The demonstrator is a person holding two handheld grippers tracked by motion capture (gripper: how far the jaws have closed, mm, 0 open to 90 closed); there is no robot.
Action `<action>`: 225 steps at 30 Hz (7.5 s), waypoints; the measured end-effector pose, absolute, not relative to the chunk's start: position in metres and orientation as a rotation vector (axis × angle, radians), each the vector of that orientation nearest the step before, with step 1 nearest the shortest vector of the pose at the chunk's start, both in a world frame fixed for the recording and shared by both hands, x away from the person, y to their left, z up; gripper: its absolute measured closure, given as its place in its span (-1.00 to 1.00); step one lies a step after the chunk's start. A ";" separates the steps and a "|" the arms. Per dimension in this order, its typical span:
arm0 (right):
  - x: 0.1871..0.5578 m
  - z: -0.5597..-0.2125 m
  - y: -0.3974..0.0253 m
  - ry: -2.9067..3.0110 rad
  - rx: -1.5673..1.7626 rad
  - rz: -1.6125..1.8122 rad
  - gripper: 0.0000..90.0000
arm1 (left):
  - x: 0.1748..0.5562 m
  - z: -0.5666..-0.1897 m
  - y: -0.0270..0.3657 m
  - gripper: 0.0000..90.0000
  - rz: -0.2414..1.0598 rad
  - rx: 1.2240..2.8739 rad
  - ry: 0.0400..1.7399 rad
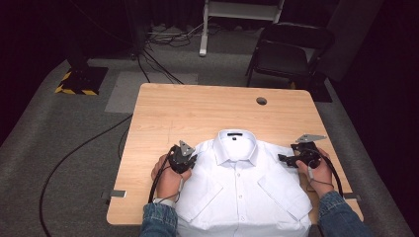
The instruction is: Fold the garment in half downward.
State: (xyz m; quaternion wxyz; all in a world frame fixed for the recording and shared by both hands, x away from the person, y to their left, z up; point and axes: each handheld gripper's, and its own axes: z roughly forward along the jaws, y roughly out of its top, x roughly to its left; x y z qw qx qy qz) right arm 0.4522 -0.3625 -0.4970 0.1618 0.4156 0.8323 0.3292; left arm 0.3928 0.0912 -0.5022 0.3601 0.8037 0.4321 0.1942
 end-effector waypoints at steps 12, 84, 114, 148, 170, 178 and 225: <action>0.446 -0.492 -0.359 2.420 1.140 1.004 0.76 | 0.394 -0.502 0.092 0.74 0.485 2.063 1.122; 0.540 -0.322 -0.355 2.102 1.044 0.988 0.84 | 0.529 -0.353 0.093 0.77 0.706 1.925 1.086; 0.440 -0.329 -0.370 2.075 0.981 1.123 0.84 | 0.427 -0.353 0.099 0.77 0.722 1.876 1.030; 0.331 -0.413 -0.394 2.239 1.027 1.157 0.83 | 0.308 -0.427 0.097 0.77 0.555 2.049 1.025; 0.306 -0.492 -0.395 2.415 1.142 1.055 0.81 | 0.285 -0.493 0.089 0.76 0.469 2.183 1.071; 0.316 -0.493 -0.392 2.387 1.144 1.025 0.81 | 0.301 -0.498 0.091 0.76 0.453 2.103 1.105; 0.406 -0.488 -0.385 2.301 1.252 0.874 0.78 | 0.391 -0.502 0.078 0.73 0.557 2.097 1.067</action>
